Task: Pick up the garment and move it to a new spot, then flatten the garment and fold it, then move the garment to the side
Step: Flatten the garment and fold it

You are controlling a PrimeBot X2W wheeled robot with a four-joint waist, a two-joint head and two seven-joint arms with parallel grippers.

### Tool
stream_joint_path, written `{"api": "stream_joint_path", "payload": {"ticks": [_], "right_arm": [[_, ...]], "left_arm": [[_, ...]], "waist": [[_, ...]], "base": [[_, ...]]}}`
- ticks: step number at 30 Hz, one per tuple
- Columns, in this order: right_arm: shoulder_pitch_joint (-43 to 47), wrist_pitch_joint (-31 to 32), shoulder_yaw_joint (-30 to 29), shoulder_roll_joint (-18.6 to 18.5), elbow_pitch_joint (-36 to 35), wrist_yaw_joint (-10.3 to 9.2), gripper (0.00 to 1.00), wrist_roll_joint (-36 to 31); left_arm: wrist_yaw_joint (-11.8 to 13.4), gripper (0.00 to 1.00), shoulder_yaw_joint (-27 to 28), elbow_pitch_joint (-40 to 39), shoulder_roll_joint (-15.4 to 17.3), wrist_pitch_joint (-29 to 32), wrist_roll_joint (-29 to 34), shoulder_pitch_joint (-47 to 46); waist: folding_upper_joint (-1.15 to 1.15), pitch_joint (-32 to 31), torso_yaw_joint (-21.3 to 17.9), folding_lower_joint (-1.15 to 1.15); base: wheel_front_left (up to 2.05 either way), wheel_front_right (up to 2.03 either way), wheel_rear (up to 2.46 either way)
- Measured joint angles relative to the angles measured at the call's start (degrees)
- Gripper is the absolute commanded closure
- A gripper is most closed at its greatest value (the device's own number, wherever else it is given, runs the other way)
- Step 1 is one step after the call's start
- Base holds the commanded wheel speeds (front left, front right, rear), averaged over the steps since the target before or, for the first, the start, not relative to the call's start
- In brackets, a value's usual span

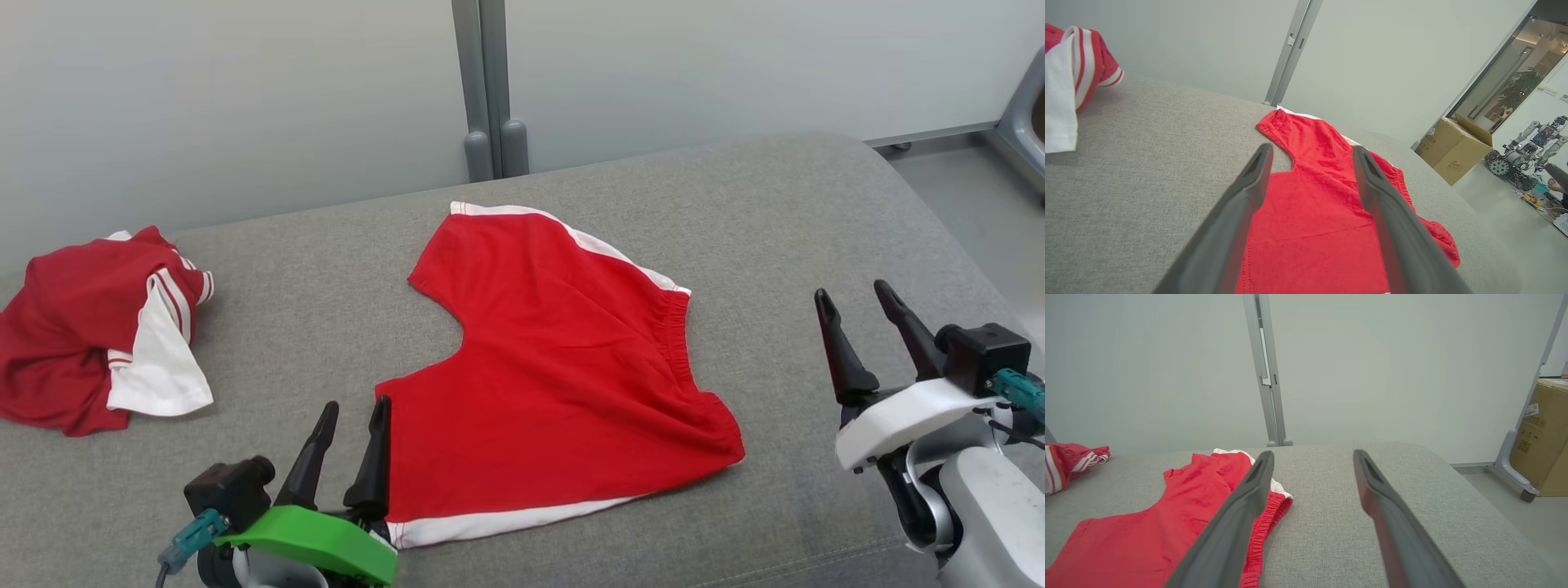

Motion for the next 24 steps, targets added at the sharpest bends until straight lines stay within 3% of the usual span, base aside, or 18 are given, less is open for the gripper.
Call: {"api": "stream_joint_path", "payload": {"ticks": [4, 12, 24], "right_arm": [[0.0, -0.2, -1.1, 0.4, -2.7, -1.01, 0.0, -0.5], [2.5, -0.3, -0.7, 1.7, -5.1, -1.13, 0.0, -1.5], [6.0, -0.3, -0.3, 2.0, -5.6, -1.65, 0.0, -2.1]], "left_arm": [[1.6, 0.0, 0.6, -0.4, -0.1, 0.0, 1.0, 0.0], [4.3, 0.0, 4.4, -2.0, 0.0, 0.0, 3.5, 1.8], [5.5, 0.0, 7.7, -4.8, 0.0, 0.0, 7.3, 6.7]], "waist": [[0.0, -0.6, 0.5, 0.0], [0.0, -1.2, 1.8, 0.0], [0.0, -1.1, 2.9, 0.0]], "base": [[0.0, 0.0, 0.0], [0.0, 0.0, 0.0], [0.0, 0.0, 0.0]]}}
